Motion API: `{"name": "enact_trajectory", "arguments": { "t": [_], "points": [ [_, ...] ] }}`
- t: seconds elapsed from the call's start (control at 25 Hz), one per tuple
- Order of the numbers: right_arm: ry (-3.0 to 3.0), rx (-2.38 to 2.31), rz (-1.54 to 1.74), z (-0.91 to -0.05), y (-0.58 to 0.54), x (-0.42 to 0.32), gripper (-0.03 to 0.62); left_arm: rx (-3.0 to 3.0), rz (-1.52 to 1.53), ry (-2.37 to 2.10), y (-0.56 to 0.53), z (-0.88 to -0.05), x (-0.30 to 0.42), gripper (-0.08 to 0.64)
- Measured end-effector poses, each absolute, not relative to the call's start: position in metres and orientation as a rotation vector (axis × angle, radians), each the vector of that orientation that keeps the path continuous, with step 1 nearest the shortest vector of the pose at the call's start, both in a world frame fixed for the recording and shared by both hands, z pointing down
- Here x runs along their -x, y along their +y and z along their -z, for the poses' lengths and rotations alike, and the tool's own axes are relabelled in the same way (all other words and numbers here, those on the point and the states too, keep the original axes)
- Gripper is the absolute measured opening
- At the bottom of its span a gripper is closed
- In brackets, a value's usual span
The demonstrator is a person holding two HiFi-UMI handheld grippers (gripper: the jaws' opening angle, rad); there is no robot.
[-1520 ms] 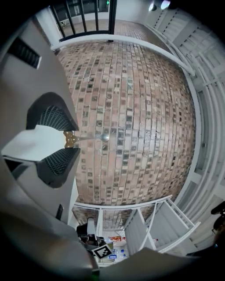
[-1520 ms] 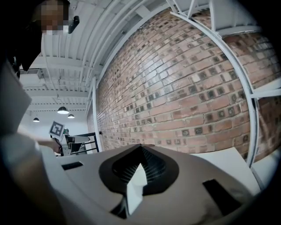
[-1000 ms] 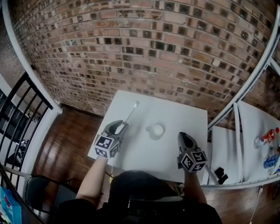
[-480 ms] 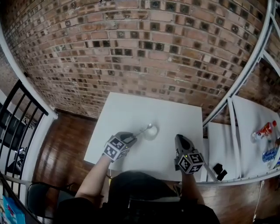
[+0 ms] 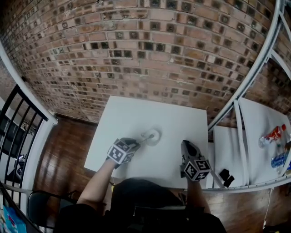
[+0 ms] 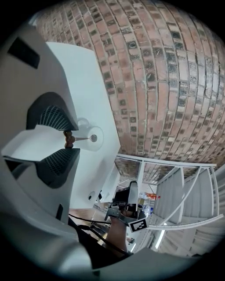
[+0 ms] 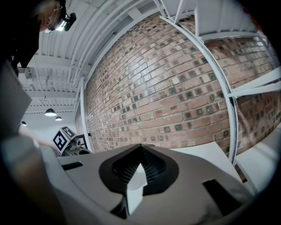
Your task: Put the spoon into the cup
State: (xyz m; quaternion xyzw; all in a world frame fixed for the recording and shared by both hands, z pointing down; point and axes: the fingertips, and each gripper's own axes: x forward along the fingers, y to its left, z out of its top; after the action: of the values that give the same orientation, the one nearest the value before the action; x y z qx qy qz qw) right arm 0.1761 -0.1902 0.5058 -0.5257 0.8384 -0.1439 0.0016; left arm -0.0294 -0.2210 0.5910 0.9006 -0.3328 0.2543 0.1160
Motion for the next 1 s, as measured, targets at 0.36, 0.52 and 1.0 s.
{"name": "enact_trajectory", "arguments": {
  "t": [0.36,0.52,1.0],
  "points": [
    [2.597,1.695,0.455,-0.506,-0.193,-0.198,0.005,-2.642,-0.721,-0.970,-0.249,-0.583,0.006,0.127],
    [2.578,1.725,0.457,-0.507,-0.194,-0.210,0.005,-2.627,-0.716,-0.967,-0.257,-0.585,-0.005,0.127],
    [2.572,1.731,0.459,-0.508,-0.198,-0.216,0.005,-2.684,-0.612,-1.014,-0.263,-0.582,-0.013,0.186]
  ]
}}
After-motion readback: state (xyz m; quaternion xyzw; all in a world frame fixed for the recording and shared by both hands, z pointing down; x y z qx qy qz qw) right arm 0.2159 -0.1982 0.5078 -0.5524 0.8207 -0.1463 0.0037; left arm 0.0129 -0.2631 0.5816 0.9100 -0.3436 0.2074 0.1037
